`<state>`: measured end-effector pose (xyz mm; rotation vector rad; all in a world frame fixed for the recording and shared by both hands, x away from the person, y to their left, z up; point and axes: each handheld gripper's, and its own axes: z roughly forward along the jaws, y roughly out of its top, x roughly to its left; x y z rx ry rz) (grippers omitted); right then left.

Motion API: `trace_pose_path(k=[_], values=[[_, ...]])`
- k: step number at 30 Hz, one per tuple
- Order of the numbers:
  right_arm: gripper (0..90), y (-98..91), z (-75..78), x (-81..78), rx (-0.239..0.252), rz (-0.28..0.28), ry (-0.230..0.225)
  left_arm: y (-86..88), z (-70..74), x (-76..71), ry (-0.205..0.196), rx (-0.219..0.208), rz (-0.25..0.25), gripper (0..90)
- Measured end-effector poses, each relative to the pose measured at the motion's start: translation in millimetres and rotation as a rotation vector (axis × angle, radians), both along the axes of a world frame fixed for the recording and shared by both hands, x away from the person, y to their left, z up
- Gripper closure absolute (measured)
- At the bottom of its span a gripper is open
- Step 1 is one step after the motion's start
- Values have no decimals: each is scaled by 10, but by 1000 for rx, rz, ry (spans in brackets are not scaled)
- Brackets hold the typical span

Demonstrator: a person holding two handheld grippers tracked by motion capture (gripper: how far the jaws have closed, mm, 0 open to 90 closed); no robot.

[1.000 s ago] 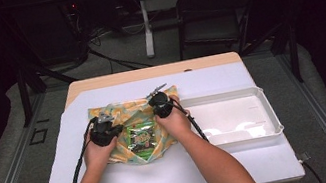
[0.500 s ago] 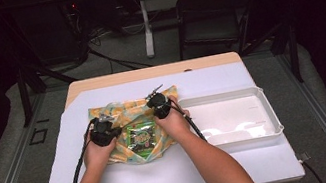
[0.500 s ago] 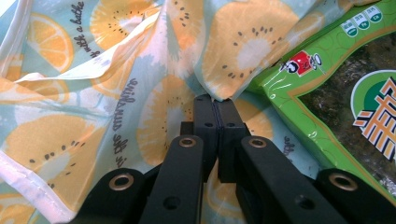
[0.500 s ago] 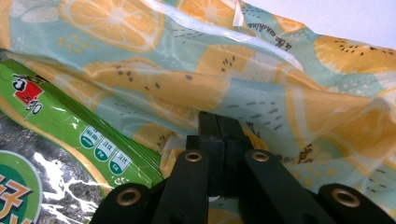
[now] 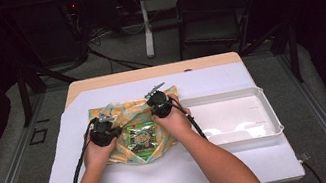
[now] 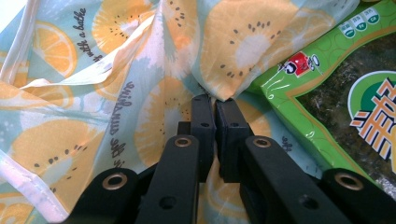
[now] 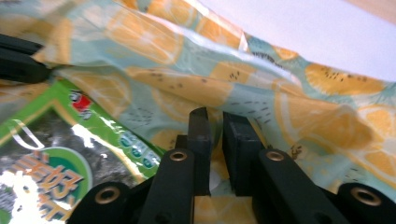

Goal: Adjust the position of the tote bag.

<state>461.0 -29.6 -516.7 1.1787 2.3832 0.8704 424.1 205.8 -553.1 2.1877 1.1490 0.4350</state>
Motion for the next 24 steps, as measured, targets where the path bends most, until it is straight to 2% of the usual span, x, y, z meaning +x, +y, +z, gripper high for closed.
trace_pose_path(k=[2,6,13,20,24], values=[[781,-5,60,-35,-8,19,-8,6,7,0,7,-1,-2,867],[726,-7,147,-111,17,40,-20,8,6,-4,1,-6,5,862],[659,2,292,-312,68,82,-73,9,11,-6,0,-16,5,855],[616,-27,403,-462,66,111,-110,10,24,-8,1,-15,-1,851],[572,-15,388,-485,9,117,-105,10,24,-9,4,-14,-1,850]])
